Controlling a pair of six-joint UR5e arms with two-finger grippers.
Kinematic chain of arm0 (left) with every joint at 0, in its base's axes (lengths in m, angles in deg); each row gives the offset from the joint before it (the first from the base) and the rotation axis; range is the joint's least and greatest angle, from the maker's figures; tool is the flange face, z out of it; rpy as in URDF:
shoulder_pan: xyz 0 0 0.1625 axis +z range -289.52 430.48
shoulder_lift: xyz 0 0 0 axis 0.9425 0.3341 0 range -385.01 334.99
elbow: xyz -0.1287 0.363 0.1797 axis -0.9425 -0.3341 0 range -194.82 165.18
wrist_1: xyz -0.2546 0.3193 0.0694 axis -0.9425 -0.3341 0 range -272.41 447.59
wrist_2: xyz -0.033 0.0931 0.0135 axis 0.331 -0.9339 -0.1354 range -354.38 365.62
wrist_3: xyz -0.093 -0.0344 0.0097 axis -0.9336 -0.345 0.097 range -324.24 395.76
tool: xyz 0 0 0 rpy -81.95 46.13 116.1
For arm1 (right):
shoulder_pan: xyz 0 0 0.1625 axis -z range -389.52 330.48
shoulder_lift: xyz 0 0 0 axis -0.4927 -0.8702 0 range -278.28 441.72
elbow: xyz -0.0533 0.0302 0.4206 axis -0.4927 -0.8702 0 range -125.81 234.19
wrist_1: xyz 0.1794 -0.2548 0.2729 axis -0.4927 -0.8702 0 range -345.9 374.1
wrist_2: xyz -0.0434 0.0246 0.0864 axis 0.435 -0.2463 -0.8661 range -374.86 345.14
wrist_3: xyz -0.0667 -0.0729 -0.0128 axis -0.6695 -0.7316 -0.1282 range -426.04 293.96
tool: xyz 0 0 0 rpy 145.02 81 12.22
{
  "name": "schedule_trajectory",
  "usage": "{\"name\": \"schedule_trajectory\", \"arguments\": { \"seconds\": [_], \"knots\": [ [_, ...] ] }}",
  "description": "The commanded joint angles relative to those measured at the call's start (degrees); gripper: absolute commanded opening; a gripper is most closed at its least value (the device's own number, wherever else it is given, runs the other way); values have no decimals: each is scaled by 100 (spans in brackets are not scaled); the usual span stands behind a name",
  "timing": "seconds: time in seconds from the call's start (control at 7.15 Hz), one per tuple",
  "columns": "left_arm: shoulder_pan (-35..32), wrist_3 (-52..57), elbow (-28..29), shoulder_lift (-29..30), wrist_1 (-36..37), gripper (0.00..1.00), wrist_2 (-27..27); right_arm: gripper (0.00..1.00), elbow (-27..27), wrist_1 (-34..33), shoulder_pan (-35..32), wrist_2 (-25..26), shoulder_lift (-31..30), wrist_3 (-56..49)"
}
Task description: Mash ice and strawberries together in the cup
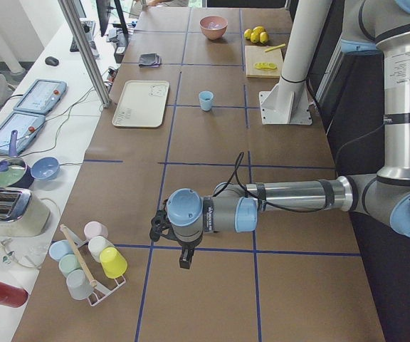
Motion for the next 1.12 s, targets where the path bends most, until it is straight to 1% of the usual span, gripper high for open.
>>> {"name": "schedule_trajectory", "arguments": {
  "seconds": [0.0, 0.42, 0.7, 0.98],
  "knots": [
    [0, 0, -2, -2, 0, 100, -7, 100, 0, 8, 39, -9, -2, 4],
    [0, 0, 16, -2, 0, 100, -7, 100, 0, 8, 48, -9, -2, 4],
    [0, 0, -19, -2, -9, 100, -277, 100, 0, 8, 57, -9, -2, 13],
    [0, 0, -63, -2, -9, 100, -341, 100, 0, 8, 57, 0, -2, 13]
  ]
}}
